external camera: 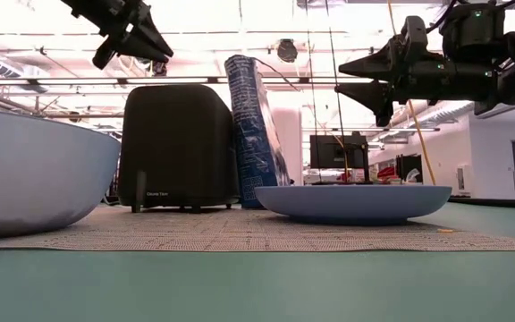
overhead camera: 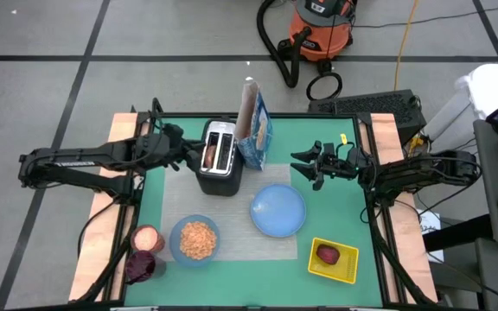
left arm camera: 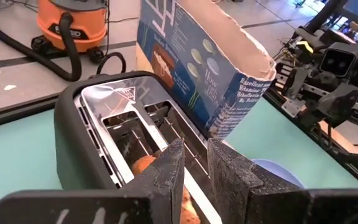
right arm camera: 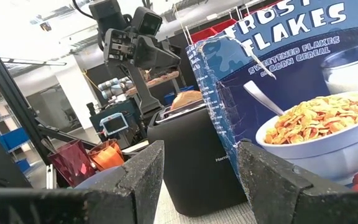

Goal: Arrange a breakfast setting
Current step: Put the toasted bagel on the blue plate

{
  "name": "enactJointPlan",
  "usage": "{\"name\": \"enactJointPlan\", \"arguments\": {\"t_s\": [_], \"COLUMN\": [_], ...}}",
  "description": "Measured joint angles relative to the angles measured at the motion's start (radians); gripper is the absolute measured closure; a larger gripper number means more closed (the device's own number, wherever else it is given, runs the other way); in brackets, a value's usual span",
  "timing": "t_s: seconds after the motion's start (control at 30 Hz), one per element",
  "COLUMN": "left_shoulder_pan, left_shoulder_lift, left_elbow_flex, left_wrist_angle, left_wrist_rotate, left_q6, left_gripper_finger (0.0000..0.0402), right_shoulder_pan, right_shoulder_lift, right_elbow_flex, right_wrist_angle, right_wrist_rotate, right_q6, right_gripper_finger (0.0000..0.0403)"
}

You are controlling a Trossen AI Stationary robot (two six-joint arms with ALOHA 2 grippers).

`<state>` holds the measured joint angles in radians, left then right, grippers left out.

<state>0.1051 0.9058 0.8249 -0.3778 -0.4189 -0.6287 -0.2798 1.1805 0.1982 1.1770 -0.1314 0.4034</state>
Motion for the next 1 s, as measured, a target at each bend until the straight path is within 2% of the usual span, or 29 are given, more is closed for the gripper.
{"name": "enactJointPlan", "arguments": {"t_s": [0.13, 0.23, 0.37, 0.57, 0.63, 0.77, 0.9, 1.0], "left_shoulder_pan": [0.000, -0.001, -0.001, 0.000, 0.000, 0.000, 0.002, 0.021], "left_shoulder_lift": [0.003, 0.006, 0.005, 0.011, 0.018, 0.063, 0.176, 0.286], "left_elbow_flex": [0.000, 0.000, 0.001, 0.002, 0.017, 0.182, 0.448, 0.644], "left_wrist_angle": [0.092, 0.221, 0.430, 0.716, 0.740, 0.535, 0.110, -0.289], "left_wrist_rotate": [0.077, 0.134, 0.159, 0.165, 0.153, 0.122, 0.074, 0.057], "left_q6": [0.043, 0.110, 0.218, 0.363, 0.400, 0.465, 0.470, 0.369], "left_gripper_finger": [0.0326, 0.0325, 0.0313, 0.0246, 0.0225, 0.0208, 0.0206, 0.0206], "right_shoulder_pan": [0.000, 0.000, 0.000, 0.000, 0.000, 0.000, 0.000, 0.000], "right_shoulder_lift": [0.000, 0.000, 0.000, 0.000, 0.000, 0.000, 0.000, 0.000], "right_elbow_flex": [0.000, 0.000, 0.000, 0.000, 0.000, 0.000, 0.000, 0.000], "right_wrist_angle": [0.000, 0.000, 0.000, 0.000, 0.000, 0.000, 0.000, 0.000], "right_wrist_rotate": [0.000, 0.000, 0.000, 0.000, 0.000, 0.000, 0.000, 0.000], "right_q6": [0.000, -0.007, -0.008, -0.008, -0.008, -0.008, -0.008, -0.007], "right_gripper_finger": [0.0211, 0.0211, 0.0211, 0.0211, 0.0211, 0.0211, 0.0211, 0.0211]}}
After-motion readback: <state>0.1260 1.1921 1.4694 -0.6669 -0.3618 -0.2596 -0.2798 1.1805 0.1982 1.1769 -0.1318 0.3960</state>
